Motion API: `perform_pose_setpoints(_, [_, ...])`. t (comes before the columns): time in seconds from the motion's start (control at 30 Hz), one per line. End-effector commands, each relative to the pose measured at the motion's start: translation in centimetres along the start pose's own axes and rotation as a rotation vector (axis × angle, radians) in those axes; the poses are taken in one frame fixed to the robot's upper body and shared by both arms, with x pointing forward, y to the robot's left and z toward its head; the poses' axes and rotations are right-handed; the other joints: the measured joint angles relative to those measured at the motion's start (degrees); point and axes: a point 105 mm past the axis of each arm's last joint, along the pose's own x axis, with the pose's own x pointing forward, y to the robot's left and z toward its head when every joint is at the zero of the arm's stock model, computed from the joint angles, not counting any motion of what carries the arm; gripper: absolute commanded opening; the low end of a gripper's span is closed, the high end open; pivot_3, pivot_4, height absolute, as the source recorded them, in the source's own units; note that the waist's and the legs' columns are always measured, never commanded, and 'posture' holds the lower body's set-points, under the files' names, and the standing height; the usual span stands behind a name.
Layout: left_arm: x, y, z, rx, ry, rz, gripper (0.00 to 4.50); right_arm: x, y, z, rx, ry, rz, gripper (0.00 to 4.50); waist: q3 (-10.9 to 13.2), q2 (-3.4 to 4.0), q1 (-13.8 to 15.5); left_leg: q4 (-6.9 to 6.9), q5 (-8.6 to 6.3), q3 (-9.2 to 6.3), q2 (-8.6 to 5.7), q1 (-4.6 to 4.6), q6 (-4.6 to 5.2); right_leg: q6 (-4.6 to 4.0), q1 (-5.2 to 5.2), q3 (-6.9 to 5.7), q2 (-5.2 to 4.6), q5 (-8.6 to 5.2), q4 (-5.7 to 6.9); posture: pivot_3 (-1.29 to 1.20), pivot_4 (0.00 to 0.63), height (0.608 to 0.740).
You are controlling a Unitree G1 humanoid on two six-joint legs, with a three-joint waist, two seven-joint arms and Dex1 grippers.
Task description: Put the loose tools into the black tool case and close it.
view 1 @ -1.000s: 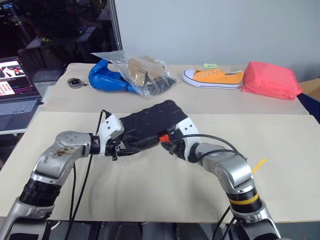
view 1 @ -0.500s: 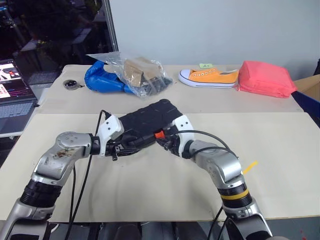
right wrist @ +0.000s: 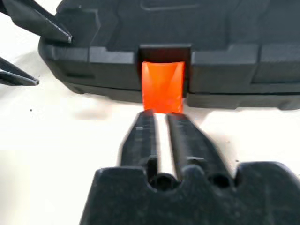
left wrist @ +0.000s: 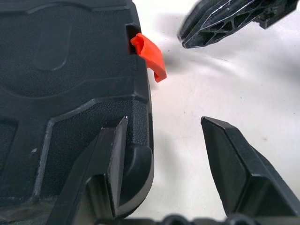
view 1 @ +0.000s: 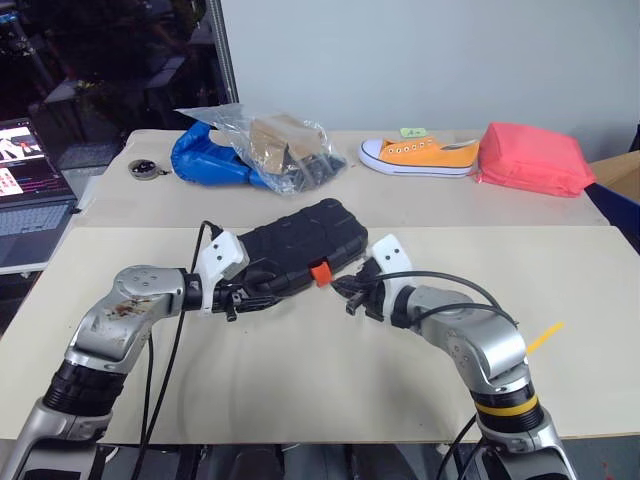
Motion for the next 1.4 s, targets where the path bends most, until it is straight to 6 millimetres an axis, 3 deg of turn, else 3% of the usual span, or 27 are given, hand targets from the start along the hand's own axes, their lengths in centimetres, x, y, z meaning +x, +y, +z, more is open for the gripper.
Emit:
perform_pose_setpoints(0.03, [0.2, 0.1, -1.8, -0.057, 0.059, 0.011, 2.67, 1.0, 0.2, 0.9, -0.013, -0.023, 0.005, 0.05, 0.0, 0.01, 0.1, 0.0, 0.0, 0.0, 0.0, 0.0, 0.0, 0.0, 0.0, 0.0, 0.0, 0.0, 0.0, 0.0, 0.15, 0.74])
perform_pose_setpoints(0.37, [0.2, 0.1, -1.7, -0.061, 0.059, 0.022, 2.67, 4.0, -0.4, 2.1, -0.041, -0.074, -0.023, 0.05, 0.0, 0.02, -0.1, -0.01, 0.0, 0.01, 0.01, -0.02, 0.0, -0.03, -0.04, 0.0, 0.01, 0.02, 0.01, 0.0, 0.15, 0.74])
perform_pose_setpoints(0.53, [0.2, 0.0, -1.7, -0.066, 0.057, 0.027, 2.67, 3.7, -0.1, 2.3, -0.051, -0.094, 0.0, 0.05, 0.0, 0.02, -0.1, -0.01, 0.01, -0.02, 0.02, -0.02, 0.0, -0.03, -0.07, 0.01, 0.05, 0.02, 0.03, 0.0, 0.15, 0.74])
perform_pose_setpoints(0.83, [0.3, 0.0, -1.9, -0.075, 0.058, 0.036, 2.67, 1.0, 0.2, 2.0, -0.042, -0.115, 0.052, 0.05, 0.0, 0.02, 0.1, -0.03, 0.0, -0.02, 0.02, -0.08, 0.01, -0.08, -0.07, 0.0, 0.02, 0.05, -0.02, 0.0, 0.15, 0.74])
perform_pose_setpoints(1.23, [0.3, 0.0, -1.8, -0.074, 0.06, 0.037, 2.67, 3.6, -0.6, 2.4, -0.036, -0.12, -0.002, 0.05, 0.0, 0.02, -0.1, -0.03, 0.0, 0.0, 0.01, -0.04, 0.0, -0.09, -0.06, 0.01, 0.01, 0.05, -0.02, 0.0, 0.15, 0.74])
perform_pose_setpoints(1.4, [0.2, 0.0, -1.8, -0.077, 0.06, 0.041, 2.67, 3.7, -0.6, 2.5, -0.034, -0.138, 0.0, 0.05, 0.0, 0.02, -0.2, -0.04, 0.0, -0.03, 0.02, 0.05, 0.01, -0.05, -0.05, 0.03, 0.06, 0.04, 0.03, 0.0, 0.15, 0.74])
